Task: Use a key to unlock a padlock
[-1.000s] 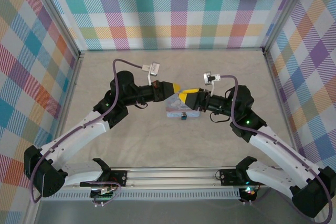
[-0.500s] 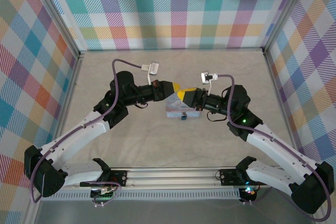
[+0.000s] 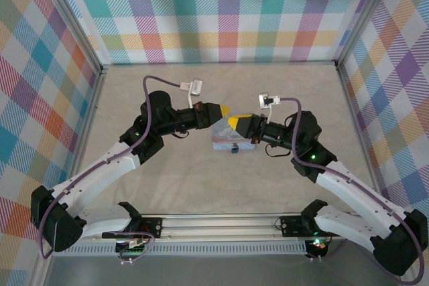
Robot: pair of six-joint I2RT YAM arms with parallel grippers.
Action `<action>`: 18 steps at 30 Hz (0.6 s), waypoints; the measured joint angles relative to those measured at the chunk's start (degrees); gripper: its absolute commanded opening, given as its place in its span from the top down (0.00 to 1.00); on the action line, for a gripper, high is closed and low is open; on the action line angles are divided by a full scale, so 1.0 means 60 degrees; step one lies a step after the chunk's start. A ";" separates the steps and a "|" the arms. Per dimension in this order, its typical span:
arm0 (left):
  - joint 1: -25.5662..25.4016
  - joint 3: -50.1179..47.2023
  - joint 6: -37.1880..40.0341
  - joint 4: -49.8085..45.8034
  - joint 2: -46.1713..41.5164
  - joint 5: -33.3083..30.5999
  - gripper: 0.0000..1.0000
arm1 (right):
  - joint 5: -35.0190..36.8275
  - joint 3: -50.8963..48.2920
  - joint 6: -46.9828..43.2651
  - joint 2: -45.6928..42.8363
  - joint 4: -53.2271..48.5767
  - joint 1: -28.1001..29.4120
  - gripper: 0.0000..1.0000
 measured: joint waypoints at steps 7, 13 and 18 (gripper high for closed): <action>0.0000 0.0000 0.0000 0.0058 0.0000 0.0015 1.00 | 0.0033 0.0000 -0.0015 -0.0011 0.0015 0.0000 1.00; 0.0000 -0.0051 0.0000 0.0062 -0.0018 0.0015 1.00 | 0.0142 -0.0004 -0.0080 -0.0011 -0.0029 0.0000 1.00; 0.0000 -0.0051 0.0004 0.0062 -0.0025 -0.0007 1.00 | 0.0120 -0.0004 -0.0062 -0.0011 -0.0029 0.0000 0.70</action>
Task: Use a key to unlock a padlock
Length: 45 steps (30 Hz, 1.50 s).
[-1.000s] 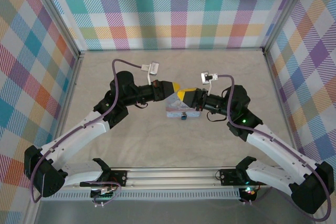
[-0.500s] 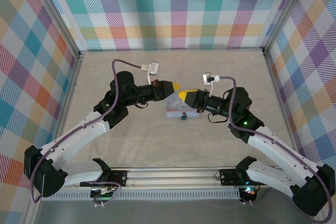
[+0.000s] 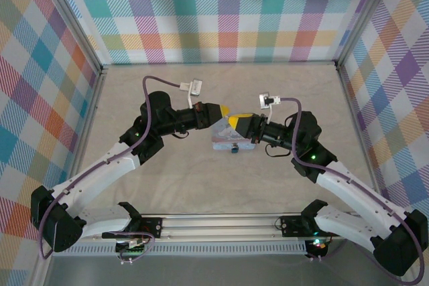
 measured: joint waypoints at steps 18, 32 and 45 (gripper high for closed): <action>0.0007 -0.0062 -0.0004 0.0004 0.0000 -0.0040 1.00 | -0.0211 0.0004 0.0062 0.0262 0.0200 0.0007 0.65; 0.0007 -0.0069 -0.0004 0.0004 0.0000 -0.0106 1.00 | -0.0106 0.0040 0.0036 0.0259 0.0204 0.0007 1.00; 0.0004 -0.0076 -0.0004 0.0109 -0.0040 -0.0033 1.00 | -0.0051 0.0025 0.0015 0.0142 0.0211 0.0007 1.00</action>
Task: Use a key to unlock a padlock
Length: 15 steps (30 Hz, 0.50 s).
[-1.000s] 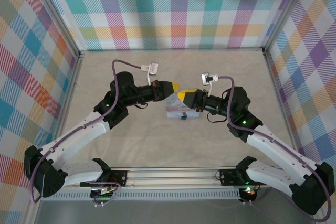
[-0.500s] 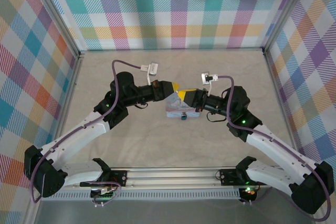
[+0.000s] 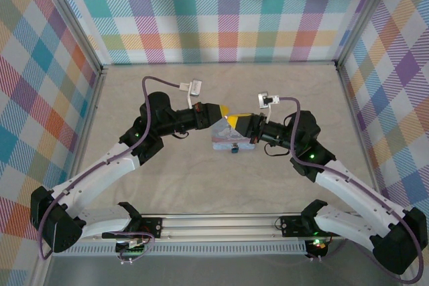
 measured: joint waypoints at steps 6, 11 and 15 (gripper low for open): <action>0.0000 -0.0036 0.0000 0.0055 0.0000 0.0000 0.94 | 0.0080 -0.0025 -0.0004 -0.0033 -0.0004 0.0000 1.00; 0.0004 -0.0036 0.0106 -0.0517 -0.0102 -0.0357 0.42 | 0.0142 -0.0025 -0.0091 -0.0160 -0.0233 0.0000 1.00; 0.0025 -0.0066 0.0382 -0.1271 -0.0546 -0.0863 0.34 | 0.0375 -0.0025 -0.0470 -0.0820 -0.1042 -0.0073 1.00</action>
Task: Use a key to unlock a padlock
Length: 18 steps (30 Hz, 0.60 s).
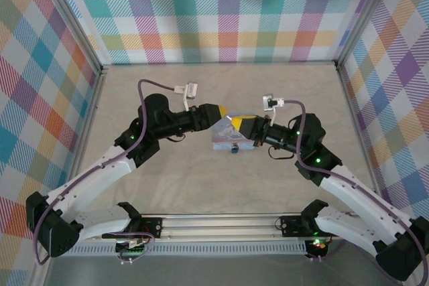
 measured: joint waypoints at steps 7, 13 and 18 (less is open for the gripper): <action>0.0025 -0.0736 0.0616 -0.1483 -0.1013 -0.1206 0.28 | 0.0823 -0.0004 -0.0787 -0.1322 -0.2200 -0.0747 1.00; 0.0033 -0.1920 0.0816 -0.2732 -0.0889 -0.2262 0.19 | 0.2703 -0.0087 -0.1585 -0.1570 -0.4182 -0.1075 1.00; 0.0033 -0.2153 0.0933 -0.3082 -0.0066 -0.2940 0.14 | 0.4495 -0.0466 -0.2011 -0.0969 -0.5027 -0.1082 1.00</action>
